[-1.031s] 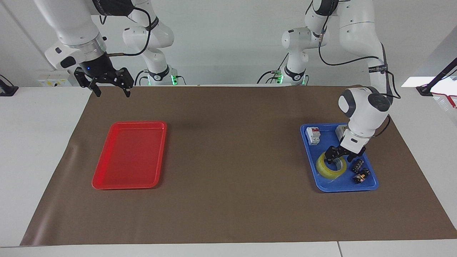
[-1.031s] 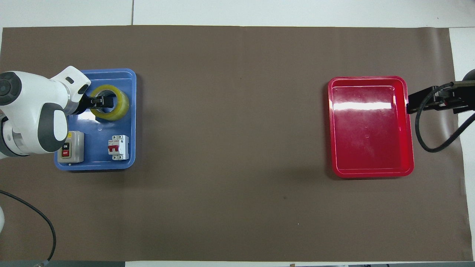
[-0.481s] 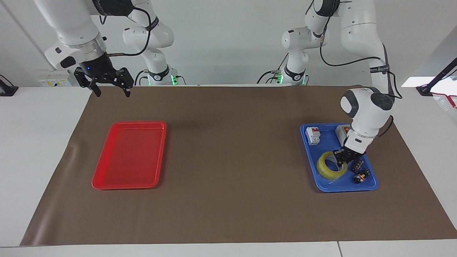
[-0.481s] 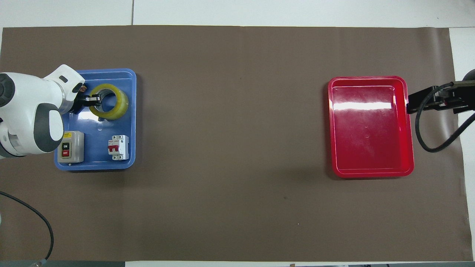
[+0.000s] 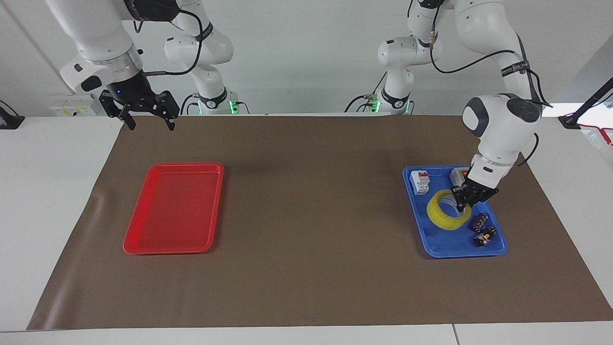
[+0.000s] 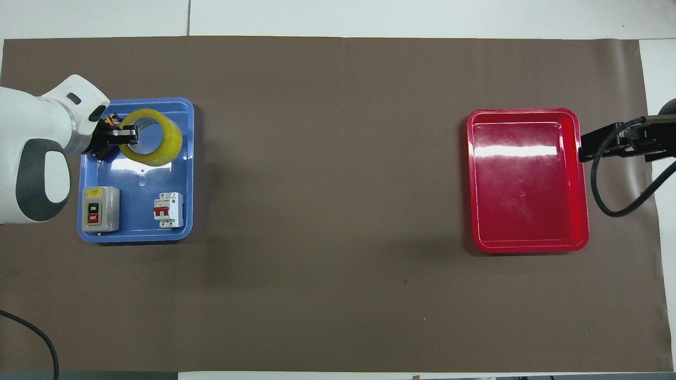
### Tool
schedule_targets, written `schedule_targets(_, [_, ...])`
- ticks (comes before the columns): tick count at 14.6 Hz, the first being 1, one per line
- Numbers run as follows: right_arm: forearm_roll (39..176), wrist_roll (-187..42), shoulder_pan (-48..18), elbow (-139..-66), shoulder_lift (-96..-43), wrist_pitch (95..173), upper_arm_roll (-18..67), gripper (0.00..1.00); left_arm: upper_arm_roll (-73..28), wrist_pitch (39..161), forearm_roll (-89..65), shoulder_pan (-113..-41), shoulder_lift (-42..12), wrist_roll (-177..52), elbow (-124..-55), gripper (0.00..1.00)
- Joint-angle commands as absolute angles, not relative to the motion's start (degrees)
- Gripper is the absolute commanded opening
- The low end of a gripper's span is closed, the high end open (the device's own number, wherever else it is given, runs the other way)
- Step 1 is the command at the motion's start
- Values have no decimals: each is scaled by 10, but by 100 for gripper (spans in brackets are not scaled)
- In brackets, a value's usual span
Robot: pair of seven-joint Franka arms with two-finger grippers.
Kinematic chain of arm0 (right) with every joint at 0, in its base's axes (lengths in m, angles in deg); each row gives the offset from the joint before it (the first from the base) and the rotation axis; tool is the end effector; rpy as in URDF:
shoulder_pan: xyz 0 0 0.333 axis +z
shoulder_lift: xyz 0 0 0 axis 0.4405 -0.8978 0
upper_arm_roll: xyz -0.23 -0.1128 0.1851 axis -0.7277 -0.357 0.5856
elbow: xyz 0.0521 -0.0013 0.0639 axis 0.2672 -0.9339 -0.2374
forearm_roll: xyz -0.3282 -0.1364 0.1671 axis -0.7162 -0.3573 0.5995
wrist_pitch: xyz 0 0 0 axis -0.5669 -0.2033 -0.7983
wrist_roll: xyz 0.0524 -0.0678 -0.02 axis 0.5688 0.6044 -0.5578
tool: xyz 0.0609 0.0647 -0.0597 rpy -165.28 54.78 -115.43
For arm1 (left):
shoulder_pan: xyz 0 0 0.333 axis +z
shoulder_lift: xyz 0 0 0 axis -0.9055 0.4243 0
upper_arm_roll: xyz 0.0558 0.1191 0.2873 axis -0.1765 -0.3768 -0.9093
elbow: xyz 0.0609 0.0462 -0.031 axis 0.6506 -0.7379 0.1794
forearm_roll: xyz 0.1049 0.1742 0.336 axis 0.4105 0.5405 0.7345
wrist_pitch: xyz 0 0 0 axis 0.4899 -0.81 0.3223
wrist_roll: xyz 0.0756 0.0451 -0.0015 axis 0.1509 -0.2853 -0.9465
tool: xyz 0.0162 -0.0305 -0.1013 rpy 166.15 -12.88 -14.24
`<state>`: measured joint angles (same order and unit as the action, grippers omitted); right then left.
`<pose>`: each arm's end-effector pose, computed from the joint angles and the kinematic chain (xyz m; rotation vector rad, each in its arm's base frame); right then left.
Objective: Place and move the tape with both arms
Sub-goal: 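Carry the tape to mid-table with the left gripper and release it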
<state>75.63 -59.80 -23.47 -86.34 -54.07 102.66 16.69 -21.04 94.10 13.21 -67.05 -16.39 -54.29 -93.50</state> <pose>0.5467 0.0199 0.6407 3.1188 -0.0516 -0.0349 0.6016 -0.0686 0.4194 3.0947 0.0223 0.2998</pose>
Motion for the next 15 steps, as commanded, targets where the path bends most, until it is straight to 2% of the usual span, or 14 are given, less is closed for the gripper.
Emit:
schedule_targets(1, [763, -603, -238, -855, -546, 1021, 169, 100, -214, 939, 161, -769, -166, -675, -945, 0])
schedule_targets(4, [763, -602, -238, -855, -546, 1021, 169, 100, -214, 942, 226, -873, -145, -852, -942, 0])
schedule_targets(8, [763, -602, -238, -855, -546, 1021, 169, 100, -215, 954, 242, -978, -98, -978, -922, 0])
schedule_targets(11, [763, -602, -238, -855, -546, 1021, 169, 100, -214, 954, 286, -1021, -32, -1059, -864, 0])
schedule_targets(15, [763, -602, -238, -855, -546, 1021, 169, 100, -213, 961, 292, -1030, -24, -1069, -874, 0])
